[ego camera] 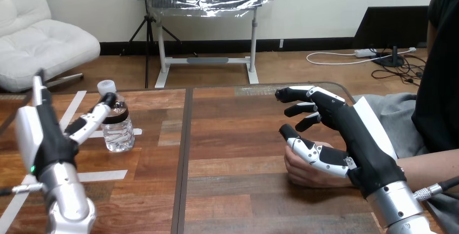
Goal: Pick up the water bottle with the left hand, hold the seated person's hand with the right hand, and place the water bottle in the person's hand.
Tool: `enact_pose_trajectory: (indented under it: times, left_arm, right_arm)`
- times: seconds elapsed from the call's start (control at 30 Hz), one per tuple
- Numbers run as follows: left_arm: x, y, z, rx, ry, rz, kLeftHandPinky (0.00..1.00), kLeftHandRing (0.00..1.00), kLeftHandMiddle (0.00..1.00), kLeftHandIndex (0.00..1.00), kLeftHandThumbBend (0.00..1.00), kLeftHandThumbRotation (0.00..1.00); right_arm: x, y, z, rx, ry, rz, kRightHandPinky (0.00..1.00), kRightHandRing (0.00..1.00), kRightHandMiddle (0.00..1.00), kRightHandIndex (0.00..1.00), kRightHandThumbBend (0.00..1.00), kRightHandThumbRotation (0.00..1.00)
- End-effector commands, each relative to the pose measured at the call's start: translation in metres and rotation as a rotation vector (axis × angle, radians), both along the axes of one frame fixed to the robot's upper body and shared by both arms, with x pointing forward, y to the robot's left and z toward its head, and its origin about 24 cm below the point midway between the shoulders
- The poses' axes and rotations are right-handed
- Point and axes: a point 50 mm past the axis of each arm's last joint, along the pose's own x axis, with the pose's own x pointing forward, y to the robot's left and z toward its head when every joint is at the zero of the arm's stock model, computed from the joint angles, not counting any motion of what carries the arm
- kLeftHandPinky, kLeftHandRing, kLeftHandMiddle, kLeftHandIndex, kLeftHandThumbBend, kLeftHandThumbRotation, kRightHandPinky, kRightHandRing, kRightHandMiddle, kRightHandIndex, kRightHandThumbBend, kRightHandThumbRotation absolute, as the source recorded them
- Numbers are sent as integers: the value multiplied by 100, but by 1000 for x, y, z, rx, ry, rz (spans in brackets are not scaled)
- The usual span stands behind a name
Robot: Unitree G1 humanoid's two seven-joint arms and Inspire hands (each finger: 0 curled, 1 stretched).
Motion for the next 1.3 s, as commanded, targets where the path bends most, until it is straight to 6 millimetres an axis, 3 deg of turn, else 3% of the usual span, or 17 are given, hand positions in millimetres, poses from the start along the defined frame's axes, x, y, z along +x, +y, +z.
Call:
enact_pose_trajectory:
  times: [0.0, 0.77, 1.27]
  left_arm:
    - [29, -3, 30, 60, -44, -52, 82, 92, 94, 95, 93, 48]
    - [65, -5, 39, 24, 113, -129, 83, 93, 97, 97, 97, 54]
    - [76, -6, 40, -41, 177, -141, 84, 95, 98, 98, 100, 55]
  right_arm:
    - [12, -1, 18, -17, -94, 0, 57, 70, 76, 72, 40, 0]
    - [15, 0, 20, -48, -99, 9, 56, 70, 75, 71, 41, 0]
    - [15, 0, 21, -75, -97, 6, 56, 69, 74, 71, 42, 0]
